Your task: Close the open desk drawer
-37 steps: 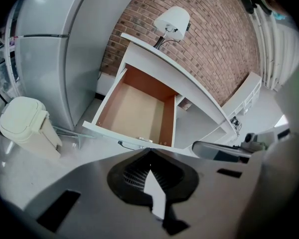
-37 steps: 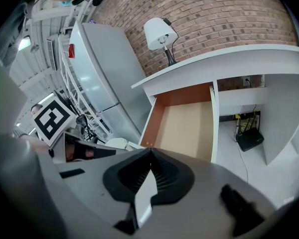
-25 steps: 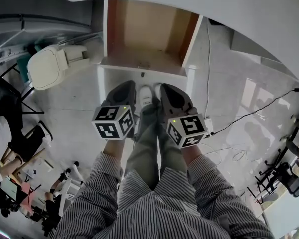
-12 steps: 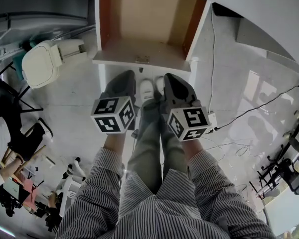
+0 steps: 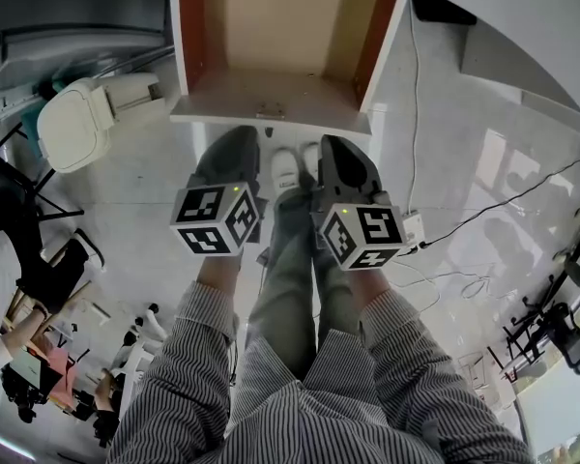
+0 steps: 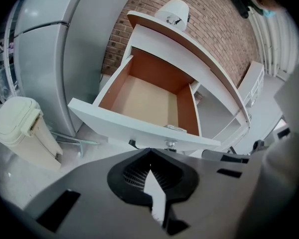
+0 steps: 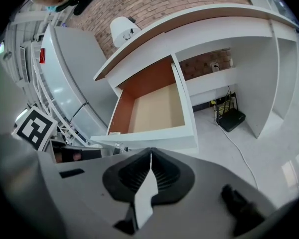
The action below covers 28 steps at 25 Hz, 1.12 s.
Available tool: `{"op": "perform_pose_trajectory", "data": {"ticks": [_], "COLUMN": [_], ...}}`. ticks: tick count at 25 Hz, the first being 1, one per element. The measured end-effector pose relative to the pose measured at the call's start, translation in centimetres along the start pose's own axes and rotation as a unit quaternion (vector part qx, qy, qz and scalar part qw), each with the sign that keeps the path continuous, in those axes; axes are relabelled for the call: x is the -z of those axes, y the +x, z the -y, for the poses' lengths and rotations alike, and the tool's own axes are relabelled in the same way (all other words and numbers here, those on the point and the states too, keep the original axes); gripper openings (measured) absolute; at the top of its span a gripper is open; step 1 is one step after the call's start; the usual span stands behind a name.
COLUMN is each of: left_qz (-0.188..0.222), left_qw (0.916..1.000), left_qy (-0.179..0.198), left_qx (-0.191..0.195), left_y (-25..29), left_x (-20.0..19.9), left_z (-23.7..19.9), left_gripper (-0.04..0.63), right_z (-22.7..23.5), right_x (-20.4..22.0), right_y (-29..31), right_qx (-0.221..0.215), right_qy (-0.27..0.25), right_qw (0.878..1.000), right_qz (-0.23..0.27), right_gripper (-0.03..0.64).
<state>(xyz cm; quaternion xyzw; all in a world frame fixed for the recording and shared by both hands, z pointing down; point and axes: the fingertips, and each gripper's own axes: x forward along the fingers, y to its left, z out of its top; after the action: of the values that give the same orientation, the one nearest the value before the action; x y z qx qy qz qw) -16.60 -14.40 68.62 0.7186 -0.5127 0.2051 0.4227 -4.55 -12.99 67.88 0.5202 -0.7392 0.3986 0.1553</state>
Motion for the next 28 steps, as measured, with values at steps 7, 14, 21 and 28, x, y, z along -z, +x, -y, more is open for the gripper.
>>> {"op": "perform_pose_trajectory", "data": {"ticks": [7,14,21,28], "left_qz": [0.02,0.024,0.028,0.022], "left_qw": [0.9997,0.9994,0.9994,0.9995], "left_qy": [0.011,0.025,0.02,0.021], "left_qx": [-0.005,0.007,0.005,0.005], "left_y": [0.3,0.5,0.6,0.1], "left_x": [-1.4,-1.7,-1.6,-2.1], "left_z": [0.0,0.2,0.2,0.1], "left_gripper": [0.012,0.012,0.012,0.011], "right_z": [0.8,1.0,1.0,0.6], "right_x": [-0.9,-1.1,-1.0,-1.4], "right_y": [-0.1,-0.2,-0.1,-0.4], "right_qx": [0.017,0.016,0.017,0.026], "right_qy": [0.036,0.04,0.042,0.065], "right_qw": [0.999,0.999,0.999,0.997], "right_qz": [0.02,0.032,0.028,0.027], "right_gripper": [0.017,0.017,0.017,0.017]}}
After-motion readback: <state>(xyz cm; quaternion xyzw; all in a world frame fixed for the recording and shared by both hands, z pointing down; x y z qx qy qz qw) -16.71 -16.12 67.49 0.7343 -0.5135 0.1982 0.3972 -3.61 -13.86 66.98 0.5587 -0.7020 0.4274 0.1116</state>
